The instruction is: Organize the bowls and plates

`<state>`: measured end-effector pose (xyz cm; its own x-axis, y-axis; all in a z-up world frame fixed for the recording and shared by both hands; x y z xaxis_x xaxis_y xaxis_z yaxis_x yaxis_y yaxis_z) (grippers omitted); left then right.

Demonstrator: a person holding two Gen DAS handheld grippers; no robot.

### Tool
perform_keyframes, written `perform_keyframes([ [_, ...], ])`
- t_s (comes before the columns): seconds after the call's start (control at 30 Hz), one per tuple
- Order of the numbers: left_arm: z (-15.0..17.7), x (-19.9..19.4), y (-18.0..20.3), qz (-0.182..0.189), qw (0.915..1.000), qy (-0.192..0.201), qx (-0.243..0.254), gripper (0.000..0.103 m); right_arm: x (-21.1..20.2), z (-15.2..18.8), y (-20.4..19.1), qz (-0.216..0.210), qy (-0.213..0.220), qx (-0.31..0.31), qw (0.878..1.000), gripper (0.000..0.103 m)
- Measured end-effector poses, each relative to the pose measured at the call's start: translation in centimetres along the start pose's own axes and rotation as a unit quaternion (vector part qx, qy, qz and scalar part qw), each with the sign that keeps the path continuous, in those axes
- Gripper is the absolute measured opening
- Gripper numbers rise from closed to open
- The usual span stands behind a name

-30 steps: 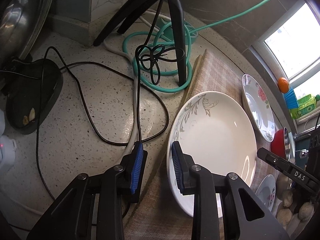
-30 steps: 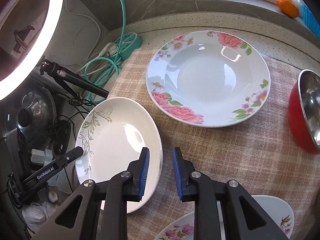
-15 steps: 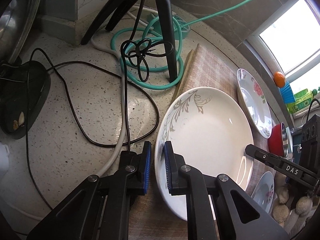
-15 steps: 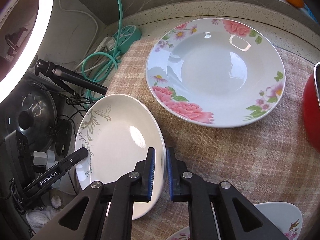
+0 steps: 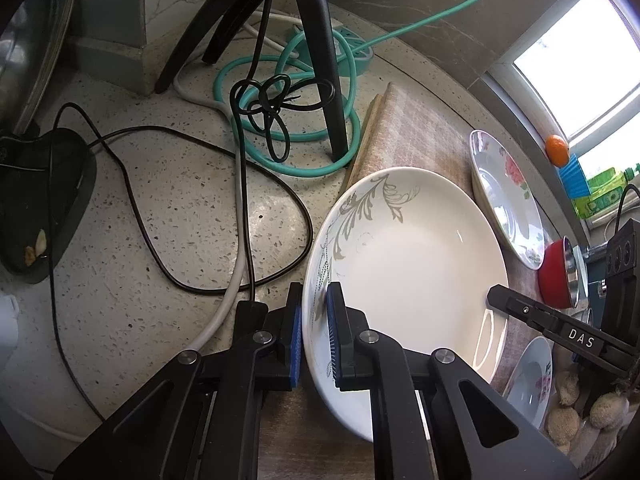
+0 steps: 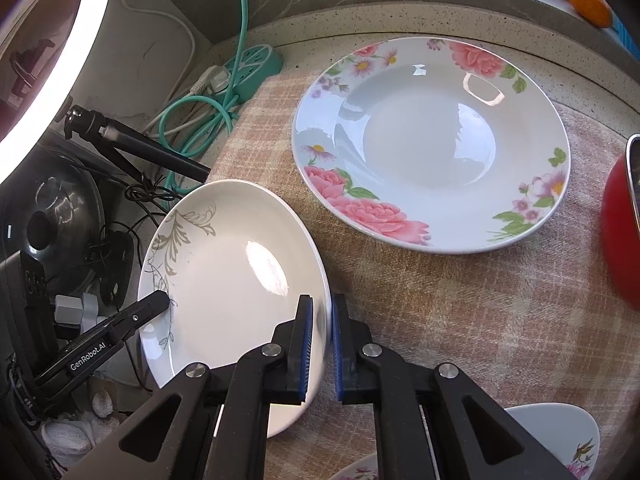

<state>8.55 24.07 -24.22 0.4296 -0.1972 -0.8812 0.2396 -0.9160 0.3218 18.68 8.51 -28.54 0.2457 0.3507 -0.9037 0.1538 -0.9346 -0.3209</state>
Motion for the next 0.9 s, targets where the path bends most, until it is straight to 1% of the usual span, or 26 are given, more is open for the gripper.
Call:
perform_keyframes([
  [0.63,0.3,-1.2,1.0,0.002,0.9998,0.015,0.009,0.01,-1.8,0.2,0.1,0.001,0.023,-0.009,1.0,0.008],
  [0.9,0.7,-2.2,1.6,0.008,0.9996,0.023,0.012,0.01,-3.5,0.5,0.4,-0.001,0.038,-0.012,0.999,0.008],
])
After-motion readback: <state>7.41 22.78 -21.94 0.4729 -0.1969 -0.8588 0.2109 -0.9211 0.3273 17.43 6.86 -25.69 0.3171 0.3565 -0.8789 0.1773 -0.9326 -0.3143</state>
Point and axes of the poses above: each gripper's, at about its wrist camera, not at the fingertips, and x roughly the way its jaws point, y to its right, z to its underside, the point moved 8 cm from there along x, roughly the way its jaws point, and after that the axes turned 3 degrees about x, right-handed, at the moved point
